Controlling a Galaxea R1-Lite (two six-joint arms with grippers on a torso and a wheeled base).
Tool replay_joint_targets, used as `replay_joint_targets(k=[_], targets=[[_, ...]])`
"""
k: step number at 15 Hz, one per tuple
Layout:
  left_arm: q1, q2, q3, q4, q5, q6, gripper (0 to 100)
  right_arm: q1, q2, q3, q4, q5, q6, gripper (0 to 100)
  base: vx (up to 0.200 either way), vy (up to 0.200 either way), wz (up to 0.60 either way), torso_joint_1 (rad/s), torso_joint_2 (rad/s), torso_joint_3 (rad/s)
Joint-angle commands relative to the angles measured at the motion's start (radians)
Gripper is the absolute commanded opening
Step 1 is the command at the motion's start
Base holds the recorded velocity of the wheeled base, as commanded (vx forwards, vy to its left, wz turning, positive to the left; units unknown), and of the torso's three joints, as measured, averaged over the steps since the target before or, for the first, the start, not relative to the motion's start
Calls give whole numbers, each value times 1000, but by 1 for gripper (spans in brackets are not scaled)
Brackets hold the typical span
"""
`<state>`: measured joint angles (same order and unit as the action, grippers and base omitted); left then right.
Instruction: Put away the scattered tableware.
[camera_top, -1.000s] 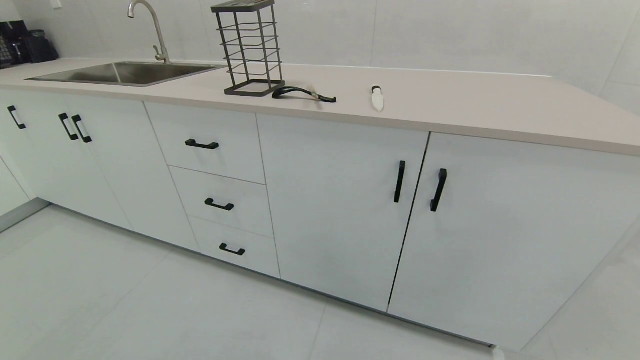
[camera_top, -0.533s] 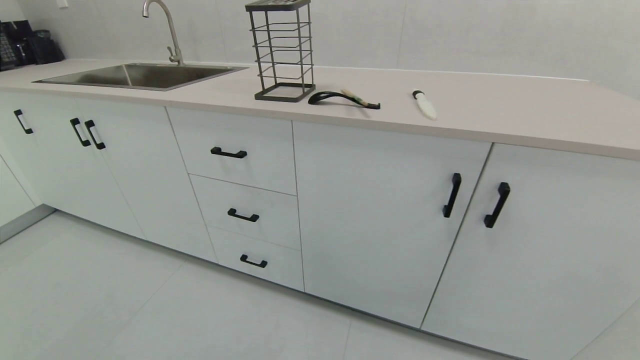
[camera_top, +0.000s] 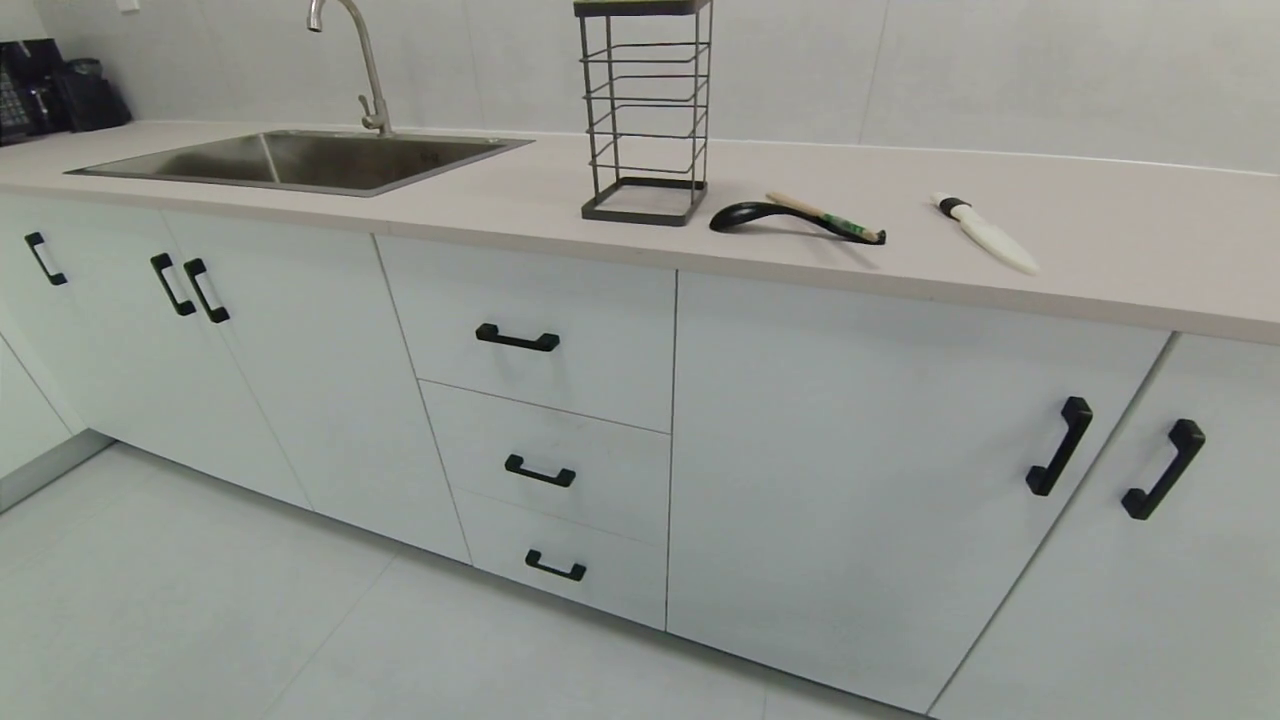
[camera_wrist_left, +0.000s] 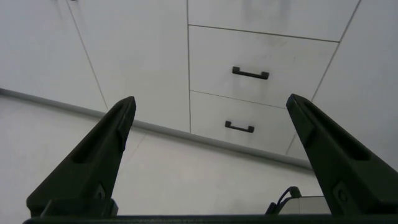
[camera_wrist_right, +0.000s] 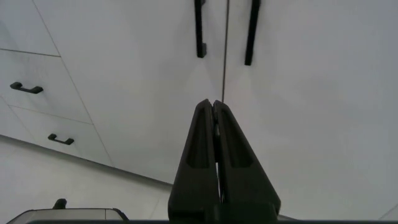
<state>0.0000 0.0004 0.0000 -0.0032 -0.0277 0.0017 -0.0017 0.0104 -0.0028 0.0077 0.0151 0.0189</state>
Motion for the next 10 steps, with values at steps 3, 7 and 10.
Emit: replay_joint_targets(k=[3, 7, 10], targets=[[0, 0, 0, 0, 2, 0, 100, 0, 2, 0, -2, 0, -1, 0, 0, 0, 0, 0, 0, 0], [0, 0, 0, 0, 2, 1, 100, 0, 2, 0, -2, -1, -1, 0, 0, 0, 150, 1, 2, -1], [0, 0, 0, 0, 2, 1, 100, 0, 2, 0, -2, 0, -1, 0, 0, 0, 400, 0, 2, 5]])
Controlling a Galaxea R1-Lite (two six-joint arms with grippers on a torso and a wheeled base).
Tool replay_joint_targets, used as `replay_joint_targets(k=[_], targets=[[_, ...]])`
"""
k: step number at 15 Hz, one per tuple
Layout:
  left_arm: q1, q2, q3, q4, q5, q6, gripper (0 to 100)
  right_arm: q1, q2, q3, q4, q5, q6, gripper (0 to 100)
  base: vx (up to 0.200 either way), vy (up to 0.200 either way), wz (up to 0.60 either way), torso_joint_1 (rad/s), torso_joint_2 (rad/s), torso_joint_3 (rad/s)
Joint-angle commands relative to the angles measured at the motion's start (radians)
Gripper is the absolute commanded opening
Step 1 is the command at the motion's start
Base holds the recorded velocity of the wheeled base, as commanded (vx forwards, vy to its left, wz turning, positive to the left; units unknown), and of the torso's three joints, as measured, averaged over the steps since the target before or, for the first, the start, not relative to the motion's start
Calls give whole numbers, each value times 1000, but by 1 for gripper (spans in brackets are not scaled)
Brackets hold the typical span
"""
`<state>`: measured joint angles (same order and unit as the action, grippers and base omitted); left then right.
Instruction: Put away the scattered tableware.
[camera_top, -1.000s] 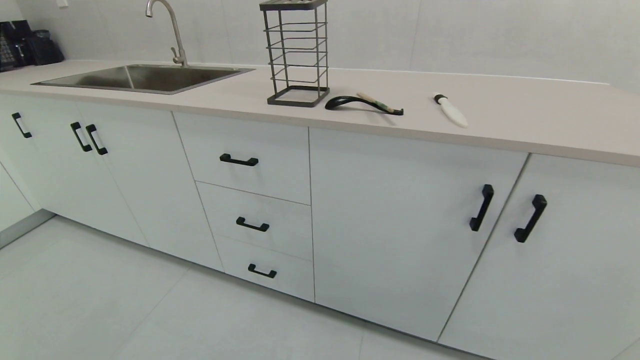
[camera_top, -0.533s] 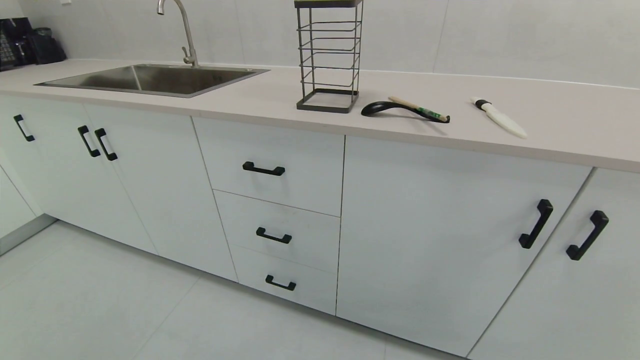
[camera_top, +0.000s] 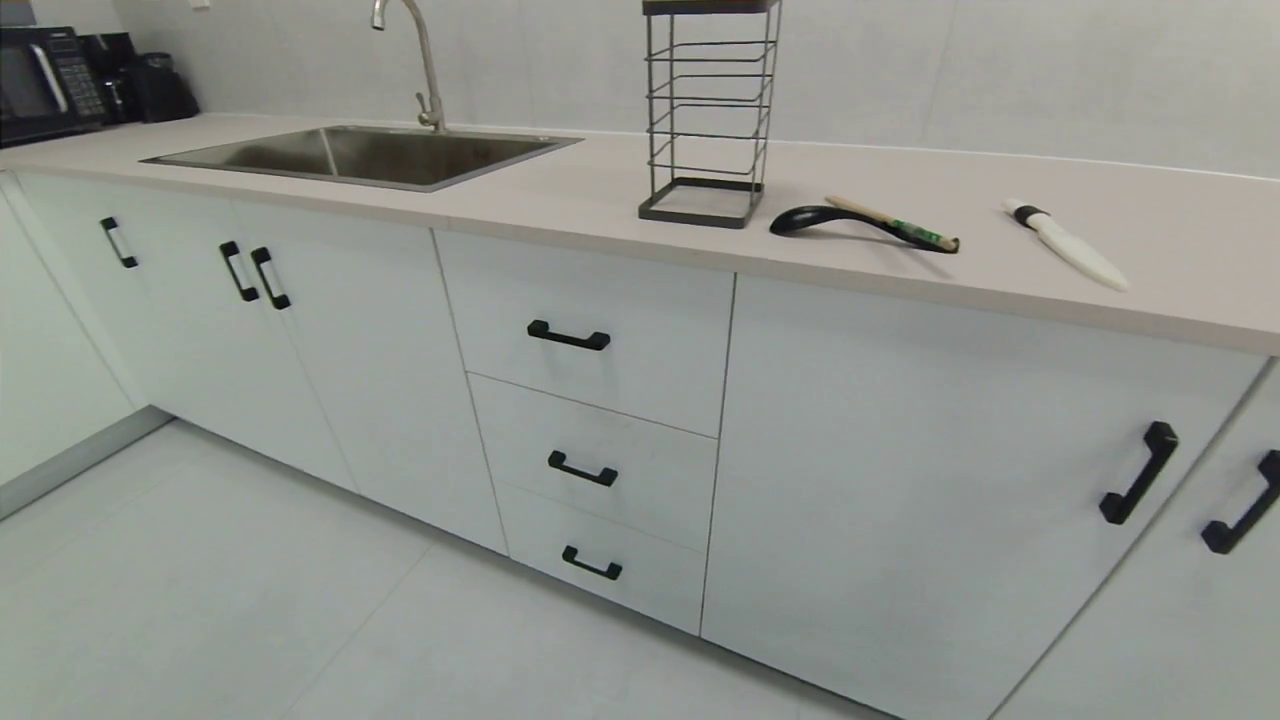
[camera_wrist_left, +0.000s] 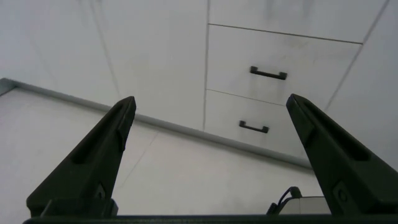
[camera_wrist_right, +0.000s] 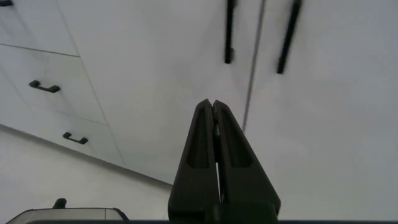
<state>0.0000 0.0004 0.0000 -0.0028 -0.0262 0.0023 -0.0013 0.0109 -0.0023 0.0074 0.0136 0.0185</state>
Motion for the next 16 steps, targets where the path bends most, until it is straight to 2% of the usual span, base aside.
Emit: replay_joint_targets(k=[1, 3, 6, 16], targets=[[0, 0, 0, 0, -1, 1, 100, 0, 1, -1, -1, 2, 0, 0, 0, 0, 0, 0, 0, 0], [0, 0, 0, 0, -1, 1, 100, 0, 1, -1, -1, 2, 0, 0, 0, 0, 0, 0, 0, 0], [0, 0, 0, 0, -1, 4, 100, 0, 1, -1, -1, 2, 0, 0, 200, 0, 0, -1, 4, 4], [0, 0, 0, 0, -12, -1, 100, 0, 1, -1, -1, 2, 0, 0, 0, 0, 0, 0, 0, 0]])
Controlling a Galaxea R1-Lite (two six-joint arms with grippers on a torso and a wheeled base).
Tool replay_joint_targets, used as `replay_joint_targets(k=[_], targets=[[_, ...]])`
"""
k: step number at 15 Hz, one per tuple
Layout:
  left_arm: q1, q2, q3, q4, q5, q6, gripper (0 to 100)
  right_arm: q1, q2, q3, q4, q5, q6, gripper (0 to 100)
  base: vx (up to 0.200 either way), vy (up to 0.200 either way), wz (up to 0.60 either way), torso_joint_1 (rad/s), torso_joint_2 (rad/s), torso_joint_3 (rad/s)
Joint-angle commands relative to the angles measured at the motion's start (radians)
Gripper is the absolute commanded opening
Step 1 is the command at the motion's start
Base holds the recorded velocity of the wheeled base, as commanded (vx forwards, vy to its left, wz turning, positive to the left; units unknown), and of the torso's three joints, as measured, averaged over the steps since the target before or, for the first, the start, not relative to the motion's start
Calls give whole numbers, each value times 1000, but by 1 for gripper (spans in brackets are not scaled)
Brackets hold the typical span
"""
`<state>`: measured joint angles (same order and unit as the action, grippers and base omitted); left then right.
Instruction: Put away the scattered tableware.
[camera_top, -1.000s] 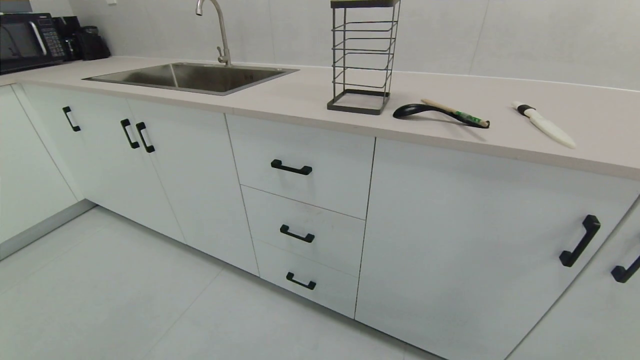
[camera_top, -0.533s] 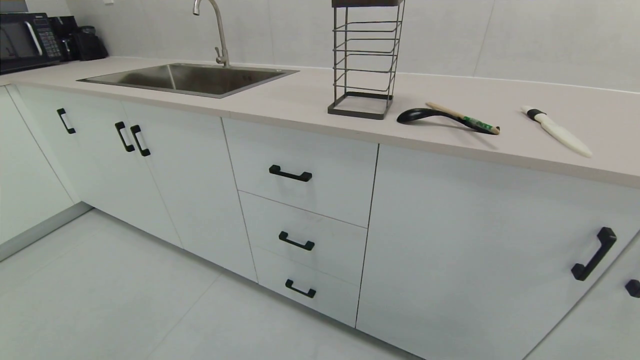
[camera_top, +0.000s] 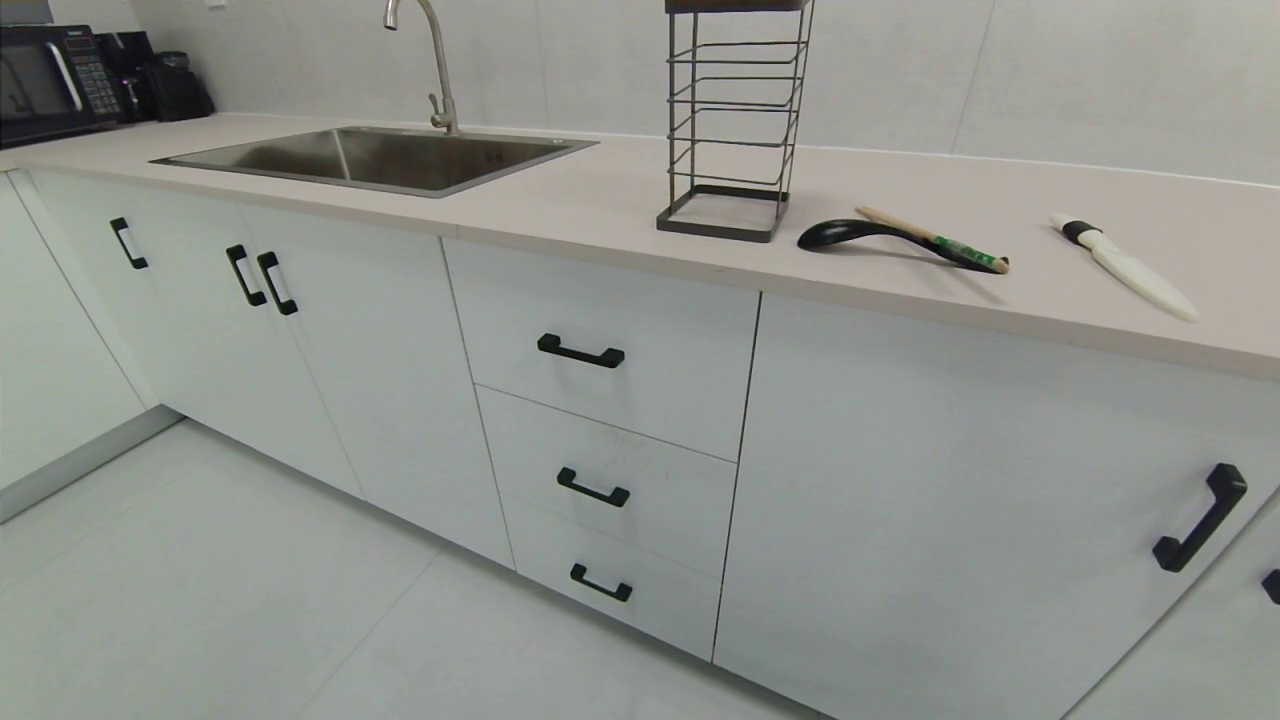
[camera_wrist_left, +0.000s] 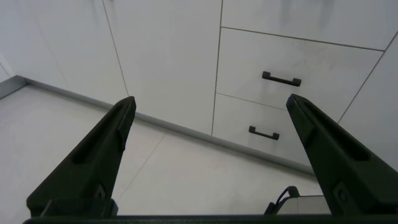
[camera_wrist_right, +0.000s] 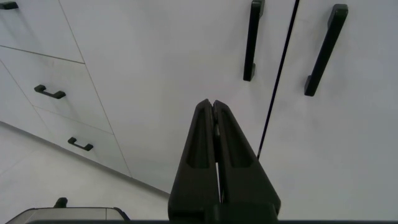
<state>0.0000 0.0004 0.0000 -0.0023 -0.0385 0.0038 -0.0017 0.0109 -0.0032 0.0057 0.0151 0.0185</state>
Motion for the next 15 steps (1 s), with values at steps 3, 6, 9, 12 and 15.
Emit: replay_joint_targets(k=[3, 6, 9, 12, 15], targets=[[0, 0, 0, -2, -3, -42, 100, 0, 1, 0, 0, 0, 0, 0, 0, 0, 0, 0, 0, 0], [2, 0, 0, -2, -9, -30, 100, 0, 1, 0, 0, 0, 0, 0, 0, 0, 0, 0, 0, 0], [2, 0, 0, -1, -11, -11, 100, 0, 1, 0, 0, 0, 0, 0, 0, 0, 0, 0, 0, 0], [2, 0, -17, -44, -15, -8, 100, 0, 1, 0, 0, 0, 0, 0, 0, 0, 0, 0, 0, 0], [18, 85, -218, -28, -92, -59, 100, 0, 1, 0, 0, 0, 0, 0, 0, 0, 0, 0, 0, 0]])
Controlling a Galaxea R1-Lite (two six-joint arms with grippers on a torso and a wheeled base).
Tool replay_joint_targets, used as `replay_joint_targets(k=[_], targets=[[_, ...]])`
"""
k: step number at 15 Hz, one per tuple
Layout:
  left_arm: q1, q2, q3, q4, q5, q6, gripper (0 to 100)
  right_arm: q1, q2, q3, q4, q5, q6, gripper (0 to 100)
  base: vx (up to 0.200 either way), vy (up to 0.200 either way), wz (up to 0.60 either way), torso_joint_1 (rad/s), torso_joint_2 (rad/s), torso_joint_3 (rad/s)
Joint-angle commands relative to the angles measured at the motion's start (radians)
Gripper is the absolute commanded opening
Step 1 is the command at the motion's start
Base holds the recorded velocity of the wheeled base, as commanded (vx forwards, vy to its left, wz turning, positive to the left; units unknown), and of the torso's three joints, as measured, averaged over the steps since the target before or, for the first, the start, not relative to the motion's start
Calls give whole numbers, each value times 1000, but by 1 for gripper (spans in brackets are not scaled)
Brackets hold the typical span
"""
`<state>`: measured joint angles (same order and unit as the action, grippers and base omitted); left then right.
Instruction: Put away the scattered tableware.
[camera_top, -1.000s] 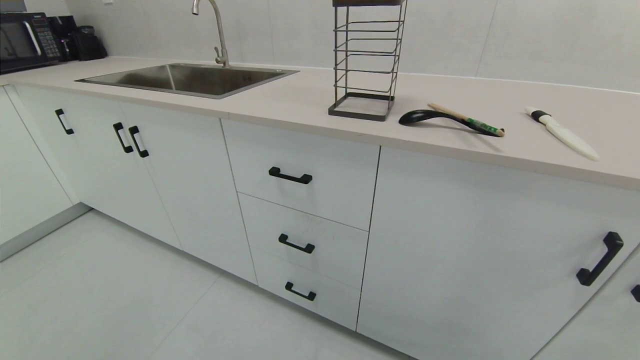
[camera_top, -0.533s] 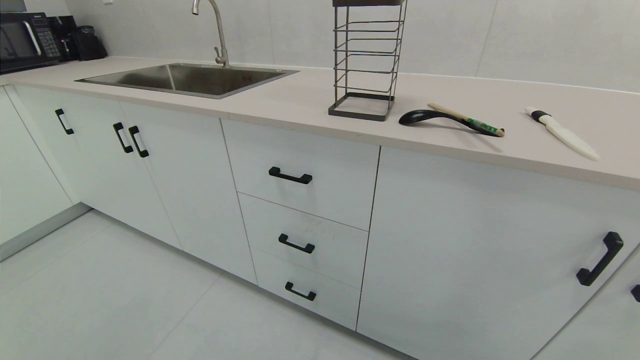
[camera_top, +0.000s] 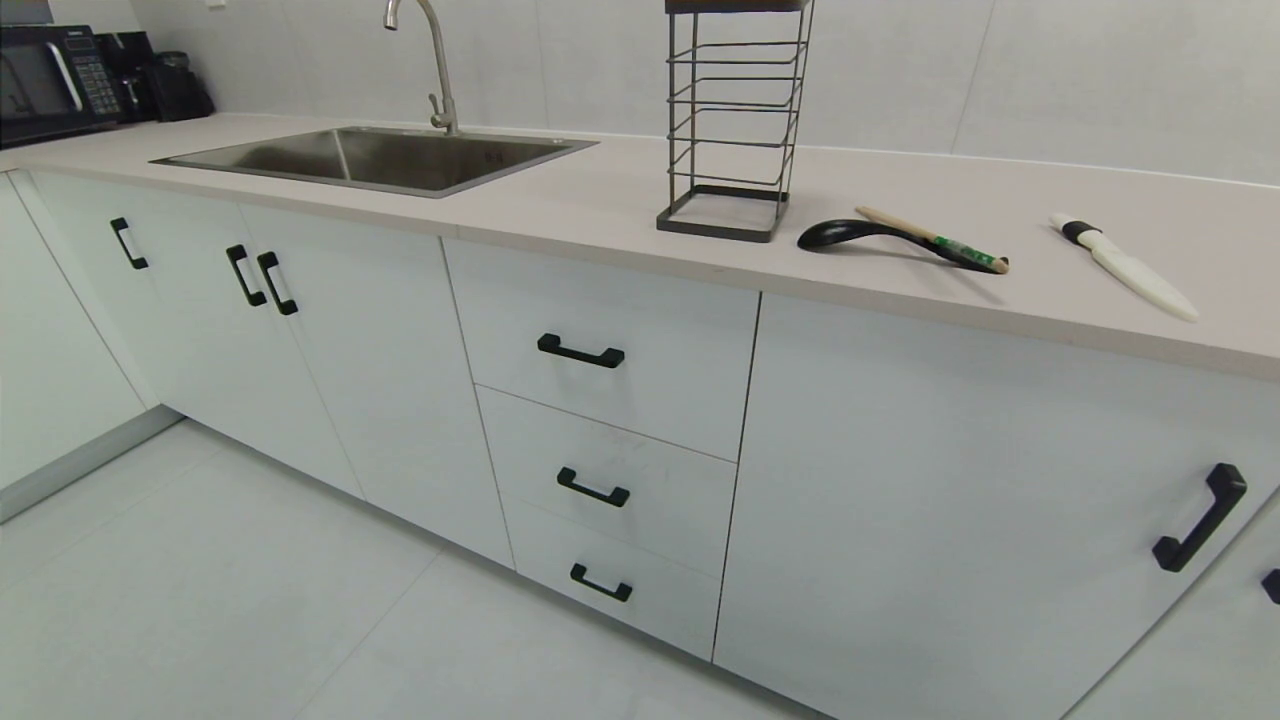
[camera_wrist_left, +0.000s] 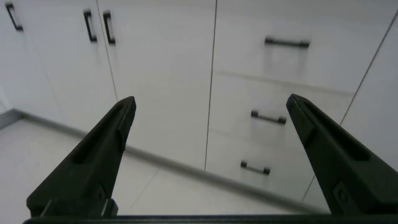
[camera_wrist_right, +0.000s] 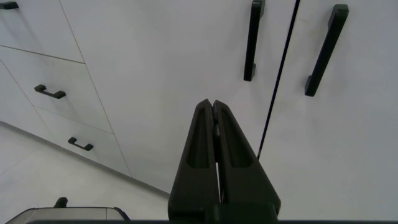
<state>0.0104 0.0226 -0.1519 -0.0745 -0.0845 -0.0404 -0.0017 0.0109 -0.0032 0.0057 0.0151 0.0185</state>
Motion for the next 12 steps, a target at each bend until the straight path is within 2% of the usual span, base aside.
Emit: replay_joint_targets(k=[1, 3, 6, 8, 9, 10, 11, 12], targets=[[0, 69, -41, 74, -78, -21, 100, 0, 1, 0, 0, 0, 0, 0, 0, 0, 0, 0, 0, 0], [-23, 91, -32, 93, -101, -21, 100, 0, 1, 0, 0, 0, 0, 0, 0, 0, 0, 0, 0, 0], [-60, 204, -123, 81, -103, -1, 100, 0, 1, 0, 0, 0, 0, 0, 0, 0, 0, 0, 0, 0], [-138, 303, -215, 82, -109, 37, 100, 0, 1, 0, 0, 0, 0, 0, 0, 0, 0, 0, 0, 0], [-152, 324, -227, 82, -109, 50, 100, 0, 1, 0, 0, 0, 0, 0, 0, 0, 0, 0, 0, 0], [-187, 387, -259, 81, -109, 102, 100, 0, 1, 0, 0, 0, 0, 0, 0, 0, 0, 0, 0, 0], [-196, 412, -267, 81, -109, 128, 100, 0, 1, 0, 0, 0, 0, 0, 0, 0, 0, 0, 0, 0], [-225, 468, -273, 79, -121, 208, 100, 0, 1, 0, 0, 0, 0, 0, 0, 0, 0, 0, 0, 0]])
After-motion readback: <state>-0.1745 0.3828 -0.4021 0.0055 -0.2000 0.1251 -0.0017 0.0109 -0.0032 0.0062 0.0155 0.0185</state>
